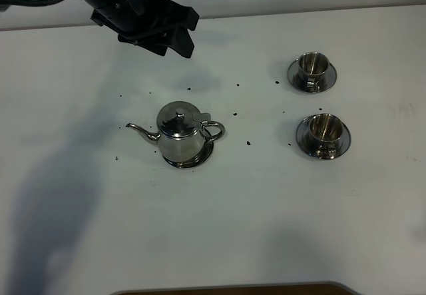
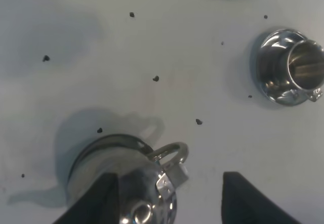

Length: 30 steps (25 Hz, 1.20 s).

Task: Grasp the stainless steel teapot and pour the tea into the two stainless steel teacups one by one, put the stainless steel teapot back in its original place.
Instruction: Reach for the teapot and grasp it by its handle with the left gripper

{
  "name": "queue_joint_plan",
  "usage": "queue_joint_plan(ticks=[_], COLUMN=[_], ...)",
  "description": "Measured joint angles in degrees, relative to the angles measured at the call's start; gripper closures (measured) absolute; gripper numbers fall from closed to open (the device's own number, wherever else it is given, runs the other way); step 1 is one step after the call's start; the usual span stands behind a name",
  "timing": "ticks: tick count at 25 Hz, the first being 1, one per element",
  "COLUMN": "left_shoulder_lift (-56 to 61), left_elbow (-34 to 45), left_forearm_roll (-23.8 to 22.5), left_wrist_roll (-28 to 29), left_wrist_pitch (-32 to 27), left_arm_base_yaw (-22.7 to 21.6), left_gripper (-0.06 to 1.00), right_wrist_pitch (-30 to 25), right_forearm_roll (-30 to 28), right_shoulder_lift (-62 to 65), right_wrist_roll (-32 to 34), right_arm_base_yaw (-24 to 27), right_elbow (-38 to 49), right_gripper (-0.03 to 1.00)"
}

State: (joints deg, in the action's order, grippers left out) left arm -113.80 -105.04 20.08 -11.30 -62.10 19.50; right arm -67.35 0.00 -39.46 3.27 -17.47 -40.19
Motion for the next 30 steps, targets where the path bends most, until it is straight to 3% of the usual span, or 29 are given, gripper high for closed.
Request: queue_joint_plan(ticks=[9,22,25,30], left_shoulder_lift=[-1.99,-1.99,-1.99,-1.99], left_elbow=[-1.06,-1.06,-1.06,-1.06], left_forearm_roll=[0.01,0.0,0.0,-0.05], left_wrist_roll=[0.96,1.02,1.02,1.02], left_wrist_pitch=[1.49,2.85,2.85,2.85], left_arm_base_yaw=[1.52,2.62,2.62,2.62], left_gripper=[0.44,0.45,0.45,0.45], right_wrist_pitch=[3.96,3.92,3.92,3.92], right_forearm_roll=[1.78,3.69,4.12,4.6], right_shoulder_lift=[16.91,19.04,22.55,30.78], right_wrist_roll=[-3.27,-3.57,-3.57,-3.63], right_arm_base_yaw=[0.0,0.16,3.47,13.69], right_elbow=[9.86,10.45,10.46,10.51], right_gripper=[0.49,0.49,0.49,0.49])
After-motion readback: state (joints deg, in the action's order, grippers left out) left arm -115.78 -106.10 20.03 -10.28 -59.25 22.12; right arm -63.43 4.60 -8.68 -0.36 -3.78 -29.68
